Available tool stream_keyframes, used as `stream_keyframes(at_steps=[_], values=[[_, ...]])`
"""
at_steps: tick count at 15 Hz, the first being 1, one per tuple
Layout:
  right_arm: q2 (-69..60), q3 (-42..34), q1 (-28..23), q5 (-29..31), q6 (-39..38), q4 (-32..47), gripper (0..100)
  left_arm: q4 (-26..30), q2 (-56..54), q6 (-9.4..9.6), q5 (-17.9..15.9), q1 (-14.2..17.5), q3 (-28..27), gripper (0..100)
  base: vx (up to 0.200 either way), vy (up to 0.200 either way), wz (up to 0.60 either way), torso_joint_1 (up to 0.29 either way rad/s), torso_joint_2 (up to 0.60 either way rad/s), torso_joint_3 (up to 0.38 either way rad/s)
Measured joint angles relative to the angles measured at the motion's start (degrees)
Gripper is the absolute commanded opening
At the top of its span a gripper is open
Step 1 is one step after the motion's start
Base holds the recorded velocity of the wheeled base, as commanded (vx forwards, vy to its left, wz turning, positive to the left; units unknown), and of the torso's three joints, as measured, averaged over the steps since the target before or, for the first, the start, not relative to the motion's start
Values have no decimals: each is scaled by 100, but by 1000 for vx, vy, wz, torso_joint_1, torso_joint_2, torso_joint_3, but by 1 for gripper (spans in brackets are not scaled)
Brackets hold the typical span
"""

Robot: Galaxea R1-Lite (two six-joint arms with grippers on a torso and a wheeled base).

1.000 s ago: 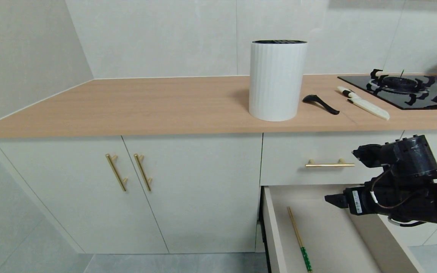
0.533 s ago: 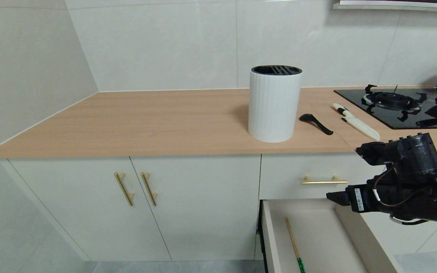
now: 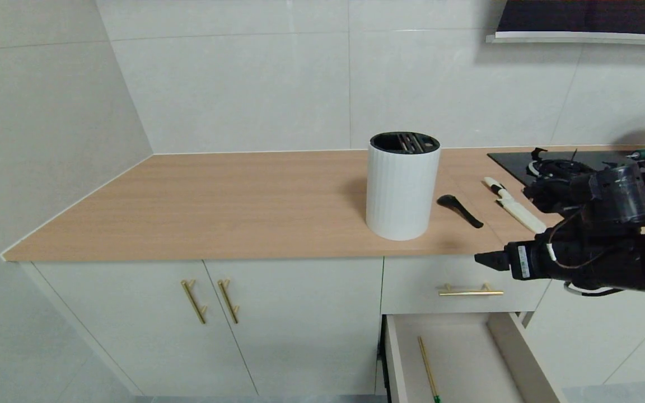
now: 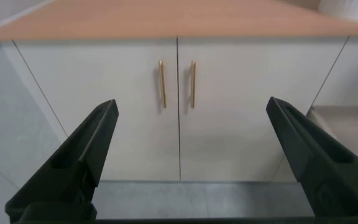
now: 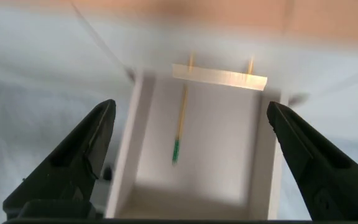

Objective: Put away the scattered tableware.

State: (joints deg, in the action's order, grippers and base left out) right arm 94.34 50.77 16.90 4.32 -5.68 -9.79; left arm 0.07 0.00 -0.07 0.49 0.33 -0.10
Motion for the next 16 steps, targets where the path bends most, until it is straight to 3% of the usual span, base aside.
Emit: stream_keyframes(at_steps=[4, 11, 16], values=[[419, 1152, -588, -688, 484, 315, 100, 4, 0, 0, 2, 2, 0, 100, 0, 0, 0, 22, -50, -33], [2211, 4197, -1001, -1189, 1265, 1537, 100, 4, 0, 0, 2, -2, 0, 100, 0, 0, 0, 0, 0, 0], [3339, 4918, -1191, -1419, 1764, 1692, 100, 2, 0, 0, 2, 0, 0, 100, 0, 0, 0, 0, 0, 0]])
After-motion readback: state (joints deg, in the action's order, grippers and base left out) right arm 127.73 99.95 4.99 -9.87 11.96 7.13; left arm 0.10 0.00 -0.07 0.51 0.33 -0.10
